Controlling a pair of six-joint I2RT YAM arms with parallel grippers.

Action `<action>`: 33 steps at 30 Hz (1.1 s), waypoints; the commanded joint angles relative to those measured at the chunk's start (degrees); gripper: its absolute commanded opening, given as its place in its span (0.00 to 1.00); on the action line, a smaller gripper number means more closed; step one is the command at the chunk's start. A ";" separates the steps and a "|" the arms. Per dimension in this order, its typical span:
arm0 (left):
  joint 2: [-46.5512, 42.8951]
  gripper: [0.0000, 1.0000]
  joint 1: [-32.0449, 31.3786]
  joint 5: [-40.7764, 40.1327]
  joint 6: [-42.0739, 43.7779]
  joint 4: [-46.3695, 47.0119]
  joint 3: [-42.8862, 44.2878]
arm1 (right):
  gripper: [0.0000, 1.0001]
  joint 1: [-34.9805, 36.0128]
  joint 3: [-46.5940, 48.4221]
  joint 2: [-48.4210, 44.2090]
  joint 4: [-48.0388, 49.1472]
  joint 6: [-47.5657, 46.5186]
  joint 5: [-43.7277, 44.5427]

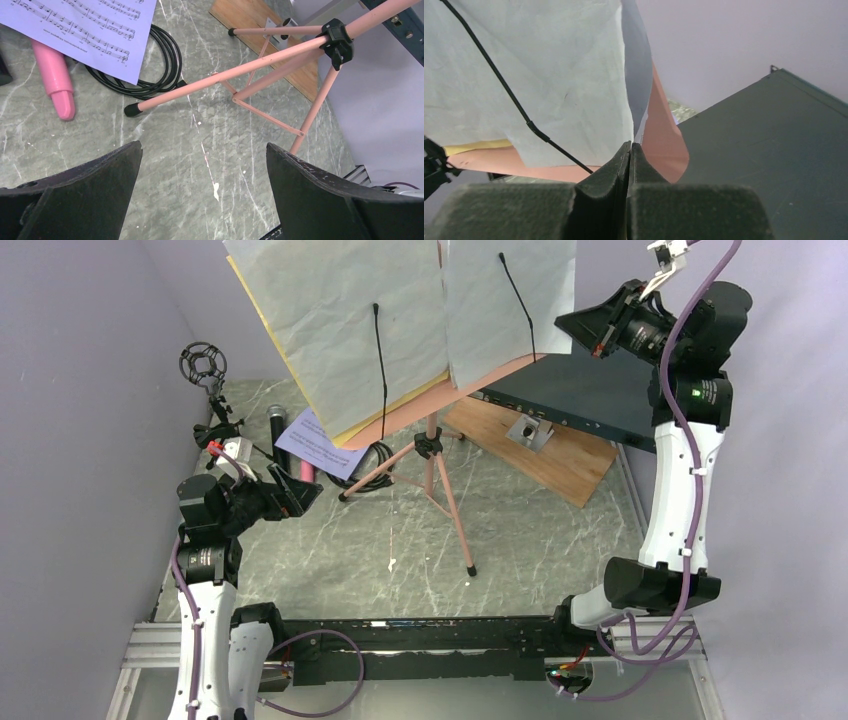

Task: Pack up the instrument practice props
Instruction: Pick up the sheet music from the music stand.

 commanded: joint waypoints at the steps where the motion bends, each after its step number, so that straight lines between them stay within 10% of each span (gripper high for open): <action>1: -0.69 1.00 0.37 0.88 0.94 -0.64 1.07 | 0.00 -1.24 3.11 -1.78 -1.50 -3.34 5.31; 17: -0.58 0.99 0.37 0.83 0.91 -0.64 1.07 | 0.27 -2.33 0.56 -1.52 -2.69 -6.77 6.62; 24: -0.66 0.99 0.35 0.93 0.91 -0.65 1.07 | 0.02 -2.98 -0.17 -1.89 -1.25 -6.07 5.69; 33: -0.77 1.00 0.35 0.92 0.98 -0.76 1.07 | 0.00 -10.01 -1.34 -4.26 3.25 -2.89 3.07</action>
